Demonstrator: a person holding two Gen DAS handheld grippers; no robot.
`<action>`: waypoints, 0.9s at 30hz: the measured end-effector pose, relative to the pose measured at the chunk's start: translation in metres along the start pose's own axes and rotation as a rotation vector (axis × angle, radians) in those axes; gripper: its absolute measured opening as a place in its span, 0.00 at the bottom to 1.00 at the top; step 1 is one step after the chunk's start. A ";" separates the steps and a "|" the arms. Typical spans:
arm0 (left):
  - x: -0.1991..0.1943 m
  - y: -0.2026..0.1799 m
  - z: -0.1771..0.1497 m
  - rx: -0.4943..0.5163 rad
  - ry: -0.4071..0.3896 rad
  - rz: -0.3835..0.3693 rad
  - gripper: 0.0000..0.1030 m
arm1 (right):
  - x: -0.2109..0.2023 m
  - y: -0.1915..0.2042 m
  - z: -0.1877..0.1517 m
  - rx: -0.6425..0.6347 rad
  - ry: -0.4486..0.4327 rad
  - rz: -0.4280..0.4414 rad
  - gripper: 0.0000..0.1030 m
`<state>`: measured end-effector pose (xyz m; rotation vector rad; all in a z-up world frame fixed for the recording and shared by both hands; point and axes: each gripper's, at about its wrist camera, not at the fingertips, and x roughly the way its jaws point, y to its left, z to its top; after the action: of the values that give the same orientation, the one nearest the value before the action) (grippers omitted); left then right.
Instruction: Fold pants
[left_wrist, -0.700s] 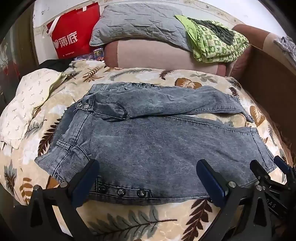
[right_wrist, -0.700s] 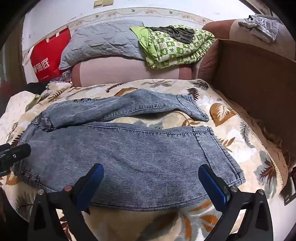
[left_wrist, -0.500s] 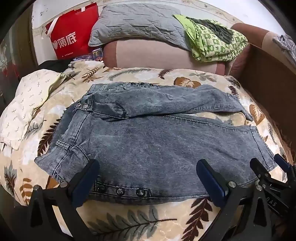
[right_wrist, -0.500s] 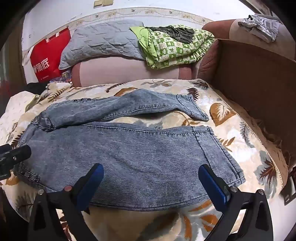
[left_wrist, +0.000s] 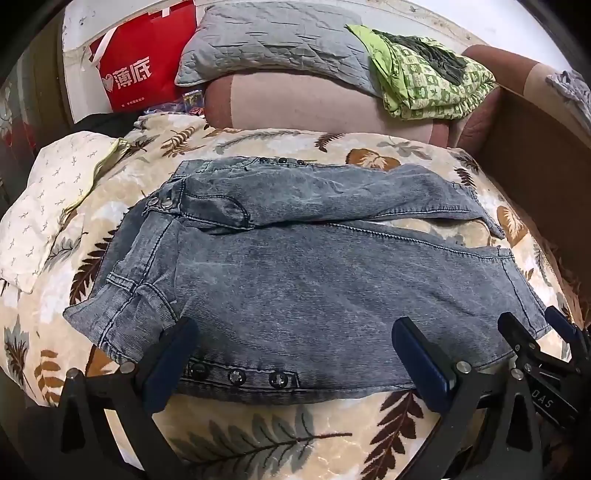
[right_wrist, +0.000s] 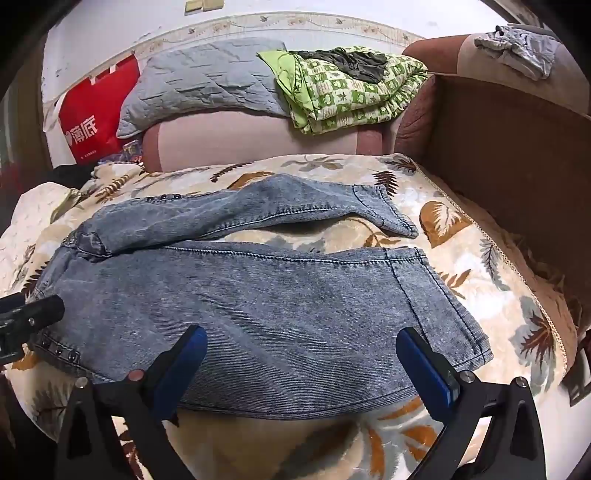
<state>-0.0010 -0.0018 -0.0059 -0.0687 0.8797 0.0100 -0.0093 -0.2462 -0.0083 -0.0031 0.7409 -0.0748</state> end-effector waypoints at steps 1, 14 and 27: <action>0.000 0.000 0.000 0.000 0.000 -0.001 1.00 | 0.000 0.000 0.000 -0.001 0.000 0.000 1.00; -0.001 0.001 -0.002 0.000 0.003 -0.005 1.00 | -0.001 0.000 0.000 0.001 0.003 0.001 1.00; -0.001 -0.001 -0.003 0.000 0.006 -0.005 1.00 | -0.001 0.001 0.000 0.001 0.001 0.001 1.00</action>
<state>-0.0037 -0.0030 -0.0074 -0.0706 0.8858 0.0052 -0.0102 -0.2455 -0.0076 -0.0020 0.7416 -0.0738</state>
